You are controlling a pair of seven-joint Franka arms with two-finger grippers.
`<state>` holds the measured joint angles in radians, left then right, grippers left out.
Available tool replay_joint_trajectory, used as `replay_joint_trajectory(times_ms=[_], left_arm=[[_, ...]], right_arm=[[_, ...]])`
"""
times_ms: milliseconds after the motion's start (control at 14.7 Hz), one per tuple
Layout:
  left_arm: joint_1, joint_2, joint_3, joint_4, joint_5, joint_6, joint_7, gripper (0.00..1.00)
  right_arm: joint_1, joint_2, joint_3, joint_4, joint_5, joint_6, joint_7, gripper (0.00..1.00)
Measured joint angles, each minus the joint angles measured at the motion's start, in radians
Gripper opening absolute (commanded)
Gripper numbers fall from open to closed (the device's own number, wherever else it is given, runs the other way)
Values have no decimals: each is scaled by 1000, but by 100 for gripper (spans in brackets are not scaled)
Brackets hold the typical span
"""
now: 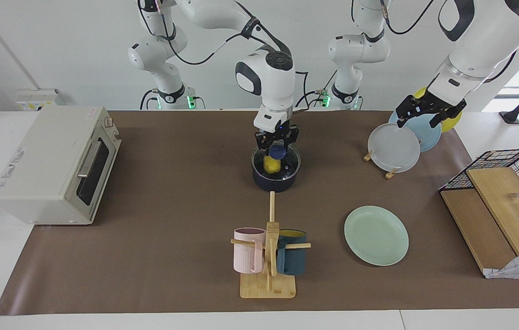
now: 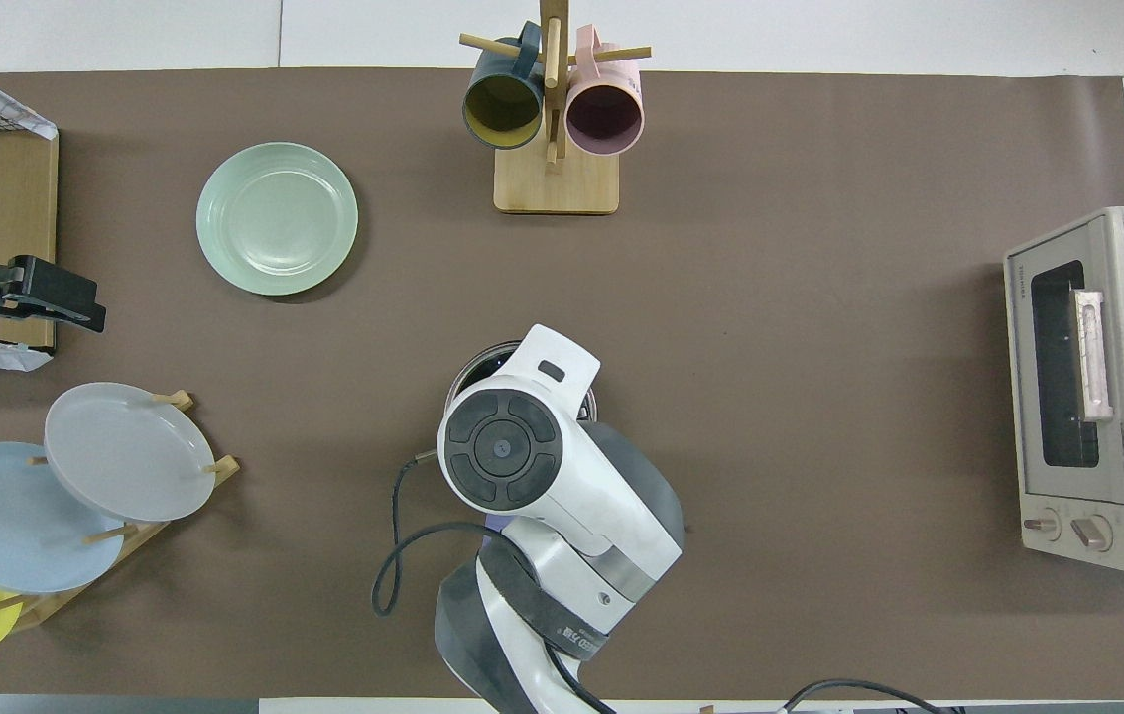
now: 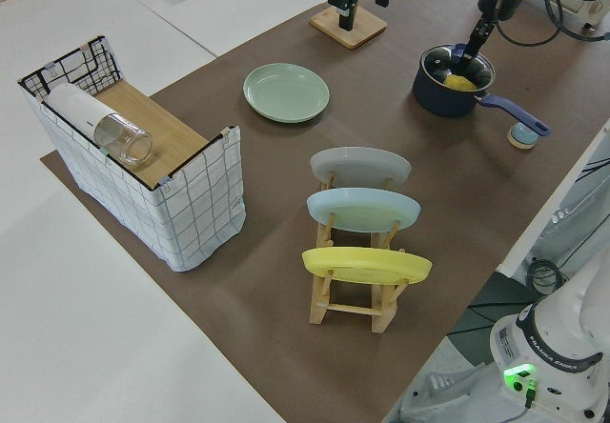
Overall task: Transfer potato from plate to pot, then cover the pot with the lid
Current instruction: 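Lower the glass lid onto the pot with the right gripper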
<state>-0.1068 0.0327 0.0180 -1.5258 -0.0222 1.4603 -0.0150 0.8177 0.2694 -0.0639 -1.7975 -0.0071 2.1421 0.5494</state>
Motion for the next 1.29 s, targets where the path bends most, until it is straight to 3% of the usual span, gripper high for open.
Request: replay_joint_trajectory(times_ms=[407, 475, 543, 611, 1290], left_arm=[[-6, -4, -22, 0, 46, 2, -34, 100], [-6, -4, -24, 0, 47, 2, -35, 100], [-5, -4, -24, 0, 47, 2, -35, 100], [-3, -4, -23, 0, 48, 2, -35, 100], [9, -4, -23, 0, 34, 5, -36, 100]], right_arm=[[0, 1, -1, -4, -3, 6, 0, 0], [1, 1, 0, -5, -4, 14, 0, 14], [1, 1, 0, -7, -6, 20, 0, 63], [1, 1, 0, -7, -7, 20, 0, 100], [-7, 15, -11, 13, -7, 16, 0, 100]])
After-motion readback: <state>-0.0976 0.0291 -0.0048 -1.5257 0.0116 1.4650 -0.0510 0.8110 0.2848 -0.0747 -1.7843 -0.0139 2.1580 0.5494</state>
